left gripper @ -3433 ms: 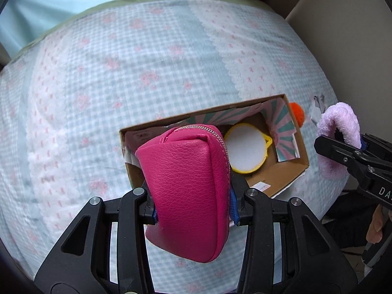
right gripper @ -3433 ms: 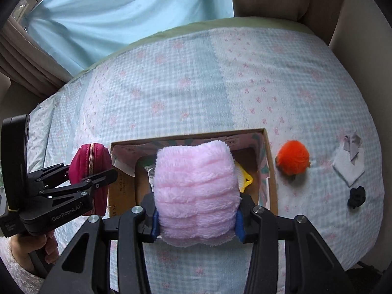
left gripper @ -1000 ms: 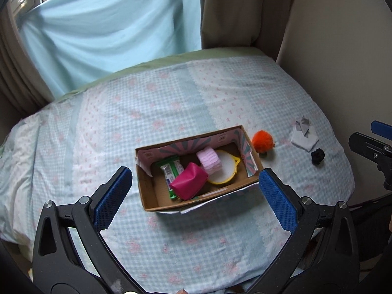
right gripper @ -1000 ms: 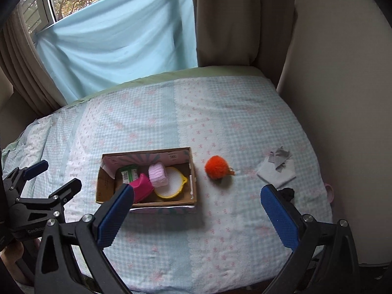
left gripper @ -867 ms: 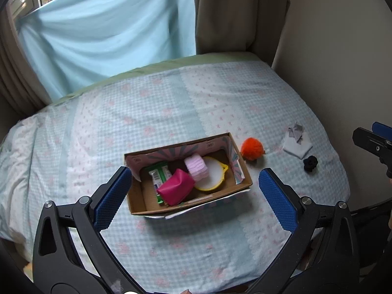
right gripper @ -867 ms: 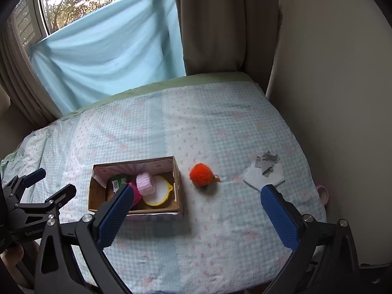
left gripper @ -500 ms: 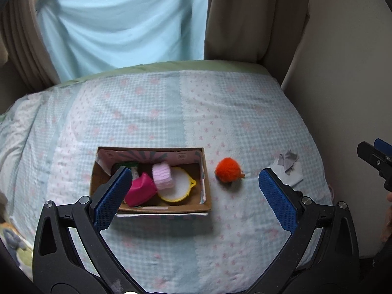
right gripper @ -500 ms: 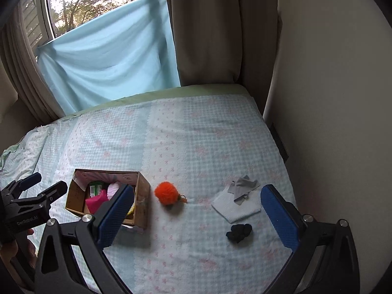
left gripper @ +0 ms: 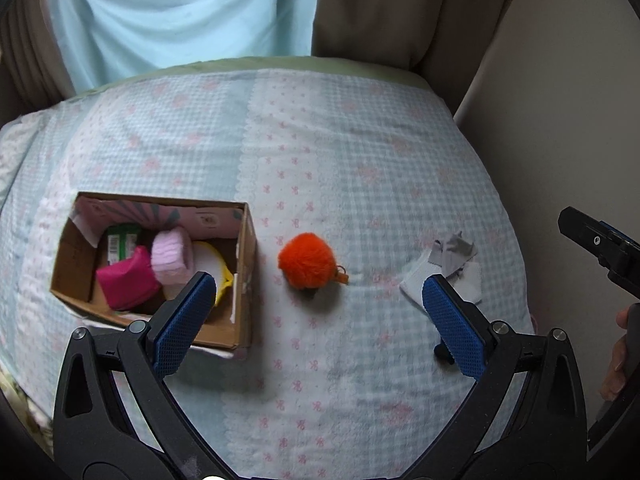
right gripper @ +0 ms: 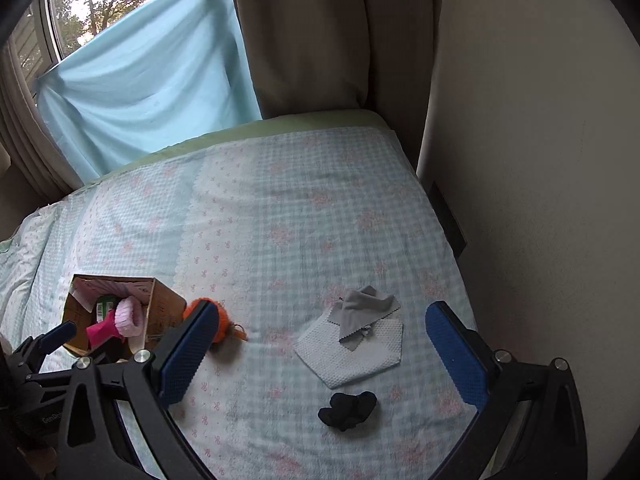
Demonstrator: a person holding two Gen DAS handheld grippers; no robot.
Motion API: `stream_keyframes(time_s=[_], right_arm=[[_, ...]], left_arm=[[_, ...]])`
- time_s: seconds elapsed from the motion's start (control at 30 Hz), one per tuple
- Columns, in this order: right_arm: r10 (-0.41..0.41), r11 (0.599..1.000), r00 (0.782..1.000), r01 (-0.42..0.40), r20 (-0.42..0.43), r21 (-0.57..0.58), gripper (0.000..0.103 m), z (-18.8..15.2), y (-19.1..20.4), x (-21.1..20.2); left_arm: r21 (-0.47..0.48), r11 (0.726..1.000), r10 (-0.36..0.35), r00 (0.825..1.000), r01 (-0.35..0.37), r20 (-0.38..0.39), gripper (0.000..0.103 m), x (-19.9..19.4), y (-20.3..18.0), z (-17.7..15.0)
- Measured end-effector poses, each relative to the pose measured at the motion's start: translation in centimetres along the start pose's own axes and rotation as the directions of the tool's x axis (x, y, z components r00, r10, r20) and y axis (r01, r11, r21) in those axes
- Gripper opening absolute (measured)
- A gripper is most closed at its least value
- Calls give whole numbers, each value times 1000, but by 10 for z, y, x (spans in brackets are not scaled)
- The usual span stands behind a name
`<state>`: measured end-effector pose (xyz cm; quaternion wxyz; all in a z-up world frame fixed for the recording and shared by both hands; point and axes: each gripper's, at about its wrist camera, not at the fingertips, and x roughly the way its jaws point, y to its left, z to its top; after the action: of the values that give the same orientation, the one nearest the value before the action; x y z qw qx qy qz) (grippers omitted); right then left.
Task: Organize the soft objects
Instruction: 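Grasp the orange pompom with the left tool while the right tool grasps the grey cloth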
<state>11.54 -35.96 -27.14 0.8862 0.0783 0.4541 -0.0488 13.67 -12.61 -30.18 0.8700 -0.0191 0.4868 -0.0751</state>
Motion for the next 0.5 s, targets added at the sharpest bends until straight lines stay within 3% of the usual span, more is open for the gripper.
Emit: stream_keyframes(time_s=[0.2, 0.5], right_arm=[[9, 1000, 1000, -9, -15, 16, 103, -22, -18, 67], [1, 1000, 997, 0, -83, 10, 103, -47, -38, 168]], left_arm=[[-36, 999, 2, 999, -3, -38, 103, 80, -28, -18], [-108, 987, 111, 993, -115, -39, 103, 180, -33, -39]])
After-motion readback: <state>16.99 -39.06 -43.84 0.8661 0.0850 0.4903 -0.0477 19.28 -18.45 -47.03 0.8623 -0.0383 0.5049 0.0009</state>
